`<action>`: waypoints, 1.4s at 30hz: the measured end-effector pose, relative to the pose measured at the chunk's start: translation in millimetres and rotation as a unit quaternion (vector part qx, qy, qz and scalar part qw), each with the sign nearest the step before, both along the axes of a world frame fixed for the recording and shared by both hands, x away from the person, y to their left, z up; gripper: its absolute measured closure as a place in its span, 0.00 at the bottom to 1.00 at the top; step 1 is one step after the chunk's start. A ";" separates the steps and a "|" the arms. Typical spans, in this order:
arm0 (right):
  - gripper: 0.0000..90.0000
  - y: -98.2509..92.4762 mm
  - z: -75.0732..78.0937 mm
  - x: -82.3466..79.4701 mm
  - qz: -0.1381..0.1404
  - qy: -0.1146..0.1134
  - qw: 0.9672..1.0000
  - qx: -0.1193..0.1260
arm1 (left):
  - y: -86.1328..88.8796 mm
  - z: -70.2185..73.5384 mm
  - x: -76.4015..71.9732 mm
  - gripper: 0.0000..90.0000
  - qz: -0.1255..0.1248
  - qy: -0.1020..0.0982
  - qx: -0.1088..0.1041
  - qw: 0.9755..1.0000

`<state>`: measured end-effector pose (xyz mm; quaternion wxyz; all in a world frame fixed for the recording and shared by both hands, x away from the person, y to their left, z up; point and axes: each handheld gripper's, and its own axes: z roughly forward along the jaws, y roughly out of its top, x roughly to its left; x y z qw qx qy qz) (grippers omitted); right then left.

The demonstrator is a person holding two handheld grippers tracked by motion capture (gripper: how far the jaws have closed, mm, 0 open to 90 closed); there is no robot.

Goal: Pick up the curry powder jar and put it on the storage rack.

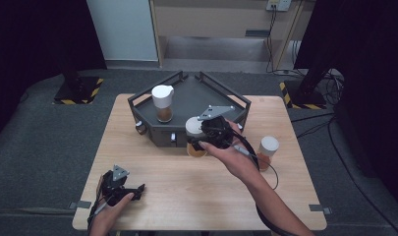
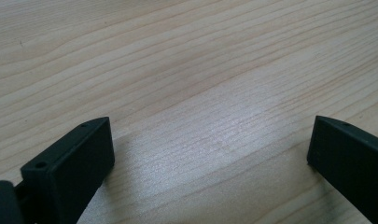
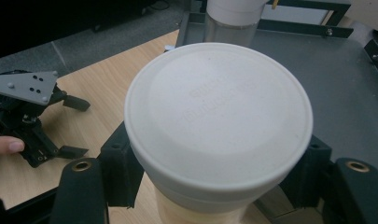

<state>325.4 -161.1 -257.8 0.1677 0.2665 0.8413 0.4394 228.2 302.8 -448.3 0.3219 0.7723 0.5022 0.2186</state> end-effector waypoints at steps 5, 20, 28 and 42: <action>0.38 1.4 7.5 2.8 0.002 -0.003 1.000 0.000 | 0.0 0.0 0.0 0.00 0.000 0.000 0.000 1.000; 0.38 5.1 29.1 17.4 -0.003 -0.012 1.000 0.001 | 0.0 0.0 0.0 0.00 0.000 0.000 0.000 1.000; 0.38 8.1 38.1 24.8 -0.006 -0.016 1.000 0.001 | 0.0 0.1 0.0 0.00 0.000 0.000 0.000 1.000; 0.38 15.8 51.1 39.1 -0.012 -0.021 1.000 -0.003 | 0.0 0.2 0.0 0.00 0.000 0.000 0.001 1.000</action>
